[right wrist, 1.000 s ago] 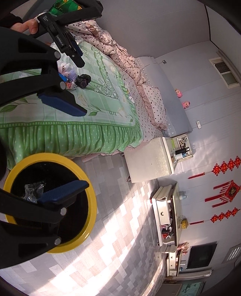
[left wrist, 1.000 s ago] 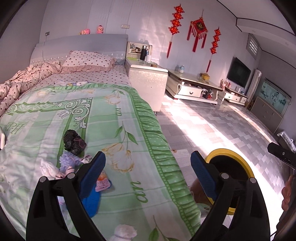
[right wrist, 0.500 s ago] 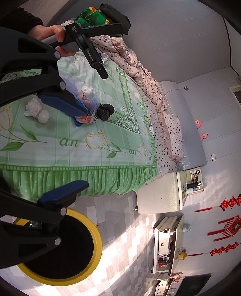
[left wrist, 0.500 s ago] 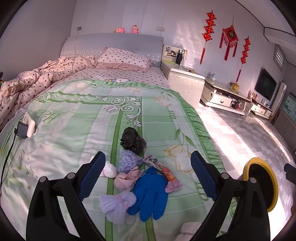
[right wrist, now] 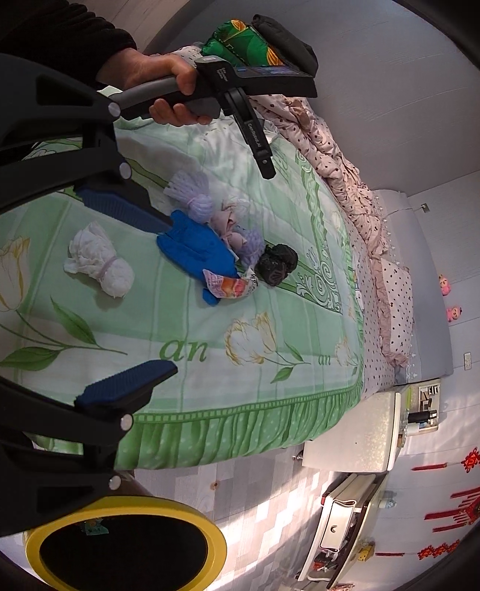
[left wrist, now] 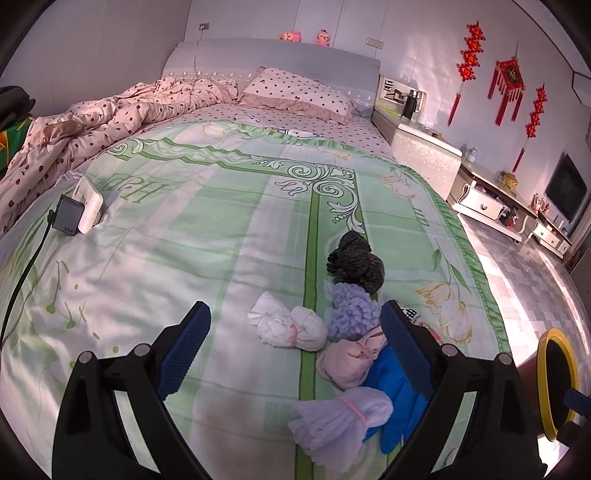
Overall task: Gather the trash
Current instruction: 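Grasp the white tissue ball with the right tool while the left tool reaches a white cloth bundle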
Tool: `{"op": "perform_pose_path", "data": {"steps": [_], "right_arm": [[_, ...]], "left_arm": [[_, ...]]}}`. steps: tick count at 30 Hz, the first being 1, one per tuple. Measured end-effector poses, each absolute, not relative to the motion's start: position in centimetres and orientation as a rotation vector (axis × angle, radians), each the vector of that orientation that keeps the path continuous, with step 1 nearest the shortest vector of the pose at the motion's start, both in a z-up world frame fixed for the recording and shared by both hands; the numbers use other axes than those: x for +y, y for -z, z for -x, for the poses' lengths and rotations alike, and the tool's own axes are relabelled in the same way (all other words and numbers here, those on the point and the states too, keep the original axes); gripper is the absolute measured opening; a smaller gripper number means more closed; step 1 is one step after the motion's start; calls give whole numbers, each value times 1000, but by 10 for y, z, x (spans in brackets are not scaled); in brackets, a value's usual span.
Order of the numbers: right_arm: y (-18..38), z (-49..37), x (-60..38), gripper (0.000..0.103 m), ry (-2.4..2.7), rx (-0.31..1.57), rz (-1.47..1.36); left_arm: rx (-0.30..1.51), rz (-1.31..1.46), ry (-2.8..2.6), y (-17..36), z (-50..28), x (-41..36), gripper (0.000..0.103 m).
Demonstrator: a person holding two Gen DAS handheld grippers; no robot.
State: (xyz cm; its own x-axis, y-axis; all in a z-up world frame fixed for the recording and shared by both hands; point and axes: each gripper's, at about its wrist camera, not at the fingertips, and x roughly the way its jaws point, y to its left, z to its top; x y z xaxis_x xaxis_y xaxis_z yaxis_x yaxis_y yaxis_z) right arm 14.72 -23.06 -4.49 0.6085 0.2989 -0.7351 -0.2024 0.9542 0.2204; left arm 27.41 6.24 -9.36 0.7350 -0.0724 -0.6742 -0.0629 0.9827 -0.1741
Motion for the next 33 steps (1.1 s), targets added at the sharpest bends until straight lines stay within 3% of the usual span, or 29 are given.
{"op": "perform_pose_path", "data": {"steps": [18, 24, 28, 30, 33], "right_arm": [[124, -173, -195, 67, -345, 1073, -98], [136, -178, -189, 60, -355, 1103, -87], [141, -179, -184, 57, -359, 1109, -62], [142, -181, -181, 48, -359, 1107, -45], [144, -181, -176, 42, -365, 1107, -30]], "left_arm": [[867, 208, -14, 166, -331, 77, 85], [895, 184, 24, 177, -343, 64, 70], [908, 174, 65, 183, -346, 55, 53], [907, 170, 81, 183, -346, 51, 47], [894, 144, 87, 181, -345, 46, 38]]}}
